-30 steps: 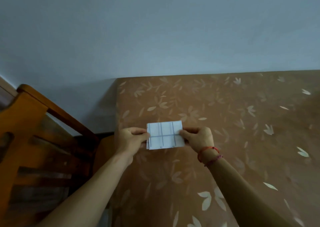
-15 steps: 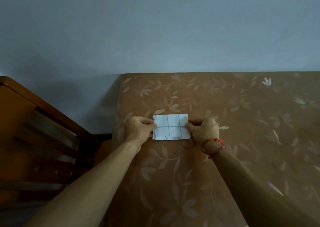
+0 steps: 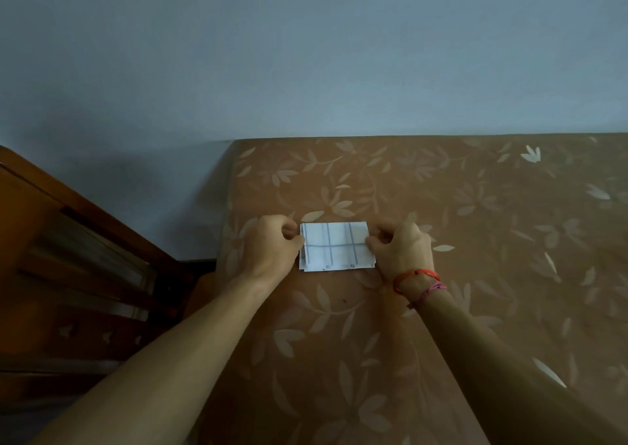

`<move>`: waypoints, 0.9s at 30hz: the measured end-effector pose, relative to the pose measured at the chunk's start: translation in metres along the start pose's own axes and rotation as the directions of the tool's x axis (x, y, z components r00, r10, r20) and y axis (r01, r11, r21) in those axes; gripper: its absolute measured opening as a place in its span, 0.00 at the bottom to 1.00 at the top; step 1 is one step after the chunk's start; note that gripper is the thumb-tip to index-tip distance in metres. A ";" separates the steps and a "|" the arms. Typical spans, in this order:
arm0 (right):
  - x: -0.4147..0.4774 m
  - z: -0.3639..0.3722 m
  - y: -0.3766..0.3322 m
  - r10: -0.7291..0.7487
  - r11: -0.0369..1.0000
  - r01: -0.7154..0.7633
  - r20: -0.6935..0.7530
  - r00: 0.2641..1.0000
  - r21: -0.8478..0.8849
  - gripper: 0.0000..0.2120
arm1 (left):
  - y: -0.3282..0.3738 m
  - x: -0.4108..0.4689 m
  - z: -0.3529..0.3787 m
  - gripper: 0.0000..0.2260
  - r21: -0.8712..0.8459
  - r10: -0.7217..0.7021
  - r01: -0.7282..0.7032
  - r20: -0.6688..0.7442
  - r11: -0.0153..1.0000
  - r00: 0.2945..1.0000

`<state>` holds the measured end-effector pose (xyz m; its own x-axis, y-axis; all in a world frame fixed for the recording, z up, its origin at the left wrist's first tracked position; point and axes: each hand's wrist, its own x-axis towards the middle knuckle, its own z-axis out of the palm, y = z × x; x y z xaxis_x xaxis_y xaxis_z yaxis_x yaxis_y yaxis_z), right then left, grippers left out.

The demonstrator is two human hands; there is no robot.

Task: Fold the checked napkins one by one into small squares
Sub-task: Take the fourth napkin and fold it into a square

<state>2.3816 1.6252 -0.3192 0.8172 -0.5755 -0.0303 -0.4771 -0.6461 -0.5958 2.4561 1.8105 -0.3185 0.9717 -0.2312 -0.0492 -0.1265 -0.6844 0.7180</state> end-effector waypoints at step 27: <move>-0.019 0.023 0.015 -0.355 0.742 0.518 0.406 0.842 -0.426 0.33 | -0.038 -0.008 0.018 0.29 0.407 0.441 -0.591 0.408 0.696 0.800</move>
<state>2.3660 1.6382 -0.3463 0.9888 -0.0521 -0.1398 -0.0685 -0.9909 -0.1156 2.4495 1.8260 -0.3576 0.6400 -0.7684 -0.0059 -0.7438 -0.6215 0.2459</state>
